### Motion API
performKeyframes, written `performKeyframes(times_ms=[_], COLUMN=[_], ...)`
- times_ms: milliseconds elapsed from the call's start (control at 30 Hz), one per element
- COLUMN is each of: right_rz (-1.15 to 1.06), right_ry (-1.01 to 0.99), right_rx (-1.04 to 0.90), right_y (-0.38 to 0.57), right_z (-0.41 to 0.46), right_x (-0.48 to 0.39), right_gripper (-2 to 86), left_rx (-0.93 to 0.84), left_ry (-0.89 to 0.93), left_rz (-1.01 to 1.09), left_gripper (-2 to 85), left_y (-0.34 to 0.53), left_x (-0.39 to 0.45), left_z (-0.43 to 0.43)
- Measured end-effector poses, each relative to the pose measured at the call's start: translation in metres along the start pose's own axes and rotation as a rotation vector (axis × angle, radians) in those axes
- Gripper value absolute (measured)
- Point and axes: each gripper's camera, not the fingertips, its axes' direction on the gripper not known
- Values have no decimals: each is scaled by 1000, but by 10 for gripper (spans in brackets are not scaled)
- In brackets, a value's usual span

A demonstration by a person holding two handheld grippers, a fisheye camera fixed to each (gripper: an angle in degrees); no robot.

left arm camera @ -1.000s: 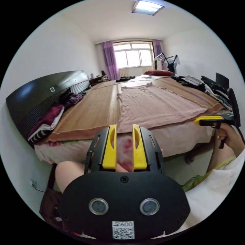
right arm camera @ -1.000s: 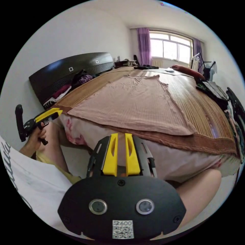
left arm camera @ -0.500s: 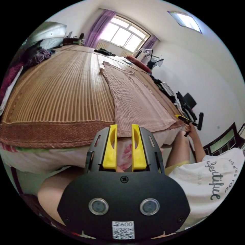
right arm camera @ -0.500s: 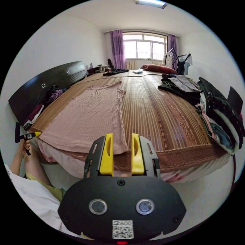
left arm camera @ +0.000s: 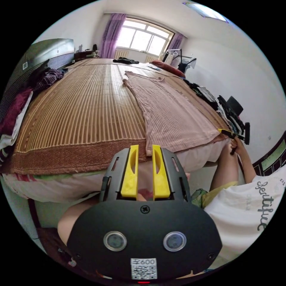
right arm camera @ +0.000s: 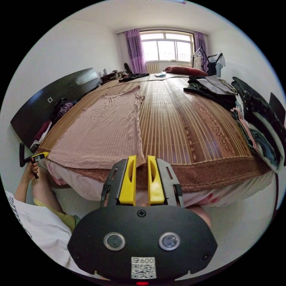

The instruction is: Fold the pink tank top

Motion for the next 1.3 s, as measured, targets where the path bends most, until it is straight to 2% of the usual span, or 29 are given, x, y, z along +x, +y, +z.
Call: performKeyframes(times_ms=[133,367,533,833,1100,1300], right_rz=[-27,-6,-20,-100,-60,-149], right_ry=[18,3,-9,58,11,85], right_rx=[-21,18,40,-59,-74,-112], right_y=[-1,3,6,43,75,100], right_z=[8,-6,-21,3,6,6], right_x=[-31,-80,-109,-175,-218,-274], right_gripper=[-3,-8,-9,-9,-9,-9], left_rx=[-6,16,76,-16,-30,-77], left_ry=[90,40,149,94,105,91], left_rz=[-26,15,-55,-6,9,32], left_gripper=[42,26,21,21,21,20], left_y=[-2,-1,0,11,18,29], left_x=[21,76,91,156,213,258], left_z=[12,9,-1,20,38,45])
